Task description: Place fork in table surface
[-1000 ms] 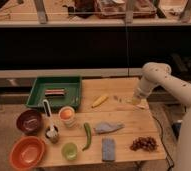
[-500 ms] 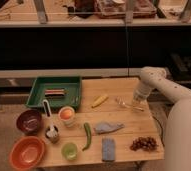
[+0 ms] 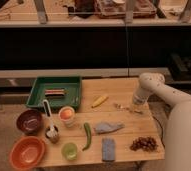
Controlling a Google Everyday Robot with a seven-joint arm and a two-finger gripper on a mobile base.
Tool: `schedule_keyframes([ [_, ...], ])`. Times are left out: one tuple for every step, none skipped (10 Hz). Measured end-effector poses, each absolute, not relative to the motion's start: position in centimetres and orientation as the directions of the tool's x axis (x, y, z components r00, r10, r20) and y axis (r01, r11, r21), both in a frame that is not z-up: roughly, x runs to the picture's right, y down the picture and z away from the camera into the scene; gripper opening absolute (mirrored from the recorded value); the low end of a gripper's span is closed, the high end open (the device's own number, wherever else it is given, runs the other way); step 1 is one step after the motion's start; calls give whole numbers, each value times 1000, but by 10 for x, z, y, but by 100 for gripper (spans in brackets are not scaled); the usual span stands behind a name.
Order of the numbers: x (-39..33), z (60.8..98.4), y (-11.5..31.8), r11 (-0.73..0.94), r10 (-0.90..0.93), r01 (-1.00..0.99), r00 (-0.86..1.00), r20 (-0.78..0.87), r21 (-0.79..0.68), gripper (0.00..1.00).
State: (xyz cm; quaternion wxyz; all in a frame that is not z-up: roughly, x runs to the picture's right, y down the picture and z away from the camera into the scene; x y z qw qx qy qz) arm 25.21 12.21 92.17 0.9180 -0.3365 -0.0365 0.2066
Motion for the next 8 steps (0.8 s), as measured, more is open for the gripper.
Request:
schedule_keyframes([
  [252,921,121,691,400,-354,914,-74,-630,77],
  [252,921,122,692,394,-350,916,-77,-631,80],
  [252,921,123,690,395,-352,915,-78,-633,80],
  [253,919,124,688,395,-353,915,-81,-634,80],
  [250,911,124,698,380,-348,921,-88,-626,80],
  [244,900,119,705,373,-345,923,-89,-619,80],
  [244,891,114,711,370,-344,925,-90,-613,80],
  [243,880,111,716,366,-342,926,-91,-609,80],
])
